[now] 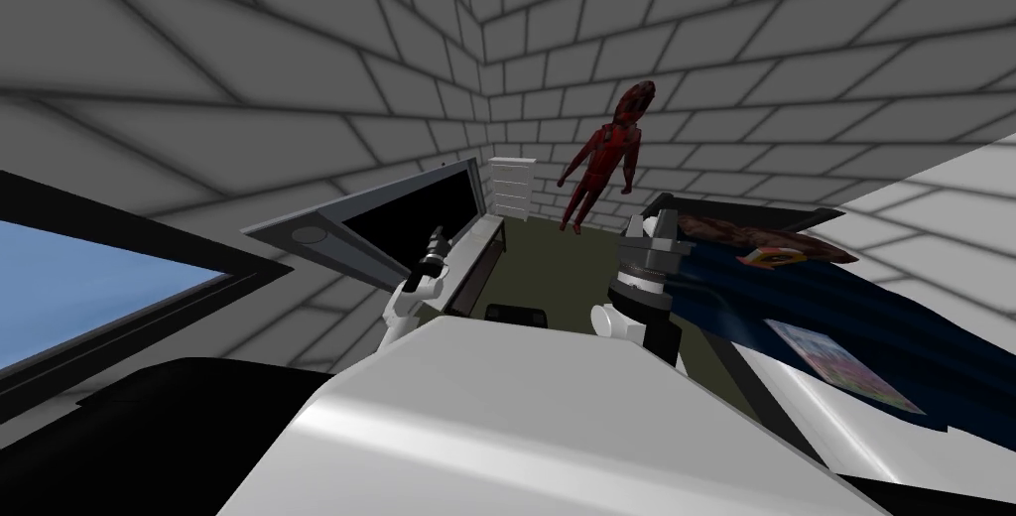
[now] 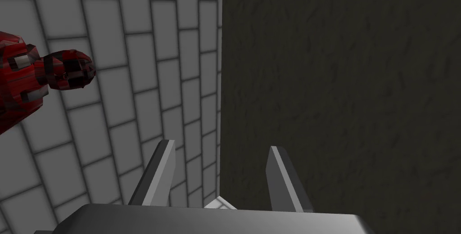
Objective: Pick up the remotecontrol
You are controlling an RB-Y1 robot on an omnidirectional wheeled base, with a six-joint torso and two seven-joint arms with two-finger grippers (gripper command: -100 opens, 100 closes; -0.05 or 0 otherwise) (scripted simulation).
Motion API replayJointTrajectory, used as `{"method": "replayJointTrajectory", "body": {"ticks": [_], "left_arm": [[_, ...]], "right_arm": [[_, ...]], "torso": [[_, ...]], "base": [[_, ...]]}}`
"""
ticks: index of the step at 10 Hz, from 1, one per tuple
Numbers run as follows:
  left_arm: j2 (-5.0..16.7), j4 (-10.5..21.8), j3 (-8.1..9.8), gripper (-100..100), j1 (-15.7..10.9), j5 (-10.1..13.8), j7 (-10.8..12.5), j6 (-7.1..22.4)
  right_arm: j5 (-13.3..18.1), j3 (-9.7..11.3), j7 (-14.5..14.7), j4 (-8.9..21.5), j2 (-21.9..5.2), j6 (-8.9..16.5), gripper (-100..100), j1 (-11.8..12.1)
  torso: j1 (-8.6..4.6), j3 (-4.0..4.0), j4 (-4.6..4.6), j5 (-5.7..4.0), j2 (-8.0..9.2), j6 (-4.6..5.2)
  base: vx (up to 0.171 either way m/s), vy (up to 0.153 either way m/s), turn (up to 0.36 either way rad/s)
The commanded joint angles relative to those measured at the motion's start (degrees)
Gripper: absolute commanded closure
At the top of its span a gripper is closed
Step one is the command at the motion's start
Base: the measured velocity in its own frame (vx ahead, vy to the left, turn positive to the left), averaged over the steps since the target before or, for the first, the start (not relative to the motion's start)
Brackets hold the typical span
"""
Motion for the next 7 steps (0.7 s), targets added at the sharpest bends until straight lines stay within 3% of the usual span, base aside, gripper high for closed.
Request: {"method": "replayJointTrajectory", "body": {"ticks": [1, 4, 5, 6, 7], "left_arm": [[0.5, 1.7, 0.65, -100, -0.6, 0.7, 0.6, 2.0], [2.2, 6.4, 2.76, -100, -2.8, 3.2, 2.4, 6.5], [2.2, 6.4, 2.76, -100, -2.8, 3.2, 2.4, 7.5], [3.0, 8.8, 3.74, -100, -3.9, 4.5, 3.3, 9.3], [3.0, 8.8, 3.74, -100, -3.9, 4.5, 3.3, 10.3]], "right_arm": [[0.0, 0.0, 0.0, 0.0, 0.0, 0.0, 0, 0.0], [0.0, 0.0, 0.0, 0.0, 0.0, 0.0, 0, 0.0], [0.0, 0.0, 0.0, 0.0, 0.0, 0.0, 0, 0.0], [0.0, 0.0, 0.0, 0.0, 0.0, 0.0, 0, 0.0], [0.0, 0.0, 0.0, 0.0, 0.0, 0.0, 0, 0.0]], "torso": [[0.0, 0.0, 0.0, 0.0, 0.0, 0.0], [0.09, 0.02, 0.01, 0.02, 0.04, -0.02], [0.1, 0.01, 0.01, 0.02, 0.02, -0.01], [0.11, 0.02, 0.01, 0.02, 0.04, -0.02], [0.07, 0.01, 0.01, 0.02, 0.02, 0.01]], "base": [[0.037, -0.041, -0.07], [0.031, -0.032, -0.08], [0.03, -0.022, -0.059], [0.034, -0.033, -0.118], [0.031, -0.025, -0.048]]}}
